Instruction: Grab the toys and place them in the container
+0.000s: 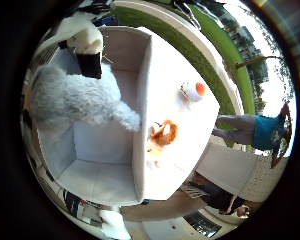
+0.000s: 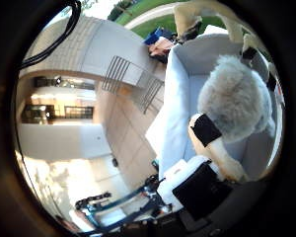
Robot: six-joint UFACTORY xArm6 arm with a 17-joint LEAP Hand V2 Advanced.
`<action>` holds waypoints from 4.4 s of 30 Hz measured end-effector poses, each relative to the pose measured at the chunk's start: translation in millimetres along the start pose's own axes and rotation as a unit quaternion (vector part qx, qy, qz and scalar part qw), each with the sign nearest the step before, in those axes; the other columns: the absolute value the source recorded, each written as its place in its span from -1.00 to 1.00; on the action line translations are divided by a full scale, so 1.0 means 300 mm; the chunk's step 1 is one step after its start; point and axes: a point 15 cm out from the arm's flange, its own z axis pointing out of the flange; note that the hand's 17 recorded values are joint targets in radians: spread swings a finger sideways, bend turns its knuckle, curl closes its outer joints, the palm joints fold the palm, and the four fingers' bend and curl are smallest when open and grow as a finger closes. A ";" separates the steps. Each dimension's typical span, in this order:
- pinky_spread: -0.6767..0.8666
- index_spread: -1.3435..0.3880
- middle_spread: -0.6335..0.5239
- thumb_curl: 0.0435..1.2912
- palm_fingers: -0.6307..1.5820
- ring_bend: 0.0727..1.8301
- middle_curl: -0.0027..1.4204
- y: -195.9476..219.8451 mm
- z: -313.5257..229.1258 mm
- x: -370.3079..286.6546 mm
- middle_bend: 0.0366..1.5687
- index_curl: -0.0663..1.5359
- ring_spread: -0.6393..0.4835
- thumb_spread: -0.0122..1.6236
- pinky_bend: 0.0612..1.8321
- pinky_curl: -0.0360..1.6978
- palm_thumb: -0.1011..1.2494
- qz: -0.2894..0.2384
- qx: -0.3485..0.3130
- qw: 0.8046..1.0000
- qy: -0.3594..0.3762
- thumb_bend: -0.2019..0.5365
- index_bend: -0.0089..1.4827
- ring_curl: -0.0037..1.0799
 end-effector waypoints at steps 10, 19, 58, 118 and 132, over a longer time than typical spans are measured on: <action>0.46 -0.01 0.16 -0.35 -0.49 -0.46 -0.43 0.104 -0.130 0.071 -0.85 -0.40 0.62 0.35 0.03 -0.44 0.27 0.010 0.019 1.000 0.002 -0.54 -0.80 -0.33; 0.50 0.06 0.12 -0.37 -0.40 -0.47 -0.48 0.322 -0.267 0.340 -0.80 -0.51 0.59 0.33 -0.04 -0.51 0.30 0.069 0.049 0.996 0.022 -0.53 -0.78 -0.37; 0.39 0.12 0.13 -0.38 -0.41 -0.68 -0.54 0.466 0.188 0.762 -0.82 -0.58 0.57 0.34 -0.43 -0.70 0.37 0.092 -0.174 0.977 0.079 -0.53 -0.76 -0.42; 0.05 -0.59 -0.33 0.04 0.23 0.66 0.52 0.738 -0.290 0.478 0.61 0.20 -0.06 0.43 0.77 0.00 0.57 0.142 -0.110 0.976 0.121 -0.49 -0.05 0.59; 0.05 -0.59 -0.29 0.00 0.21 0.65 0.48 0.512 -0.456 0.309 0.63 0.52 -0.01 0.45 0.71 0.03 0.33 0.153 -0.034 0.980 0.126 -0.62 -0.06 0.50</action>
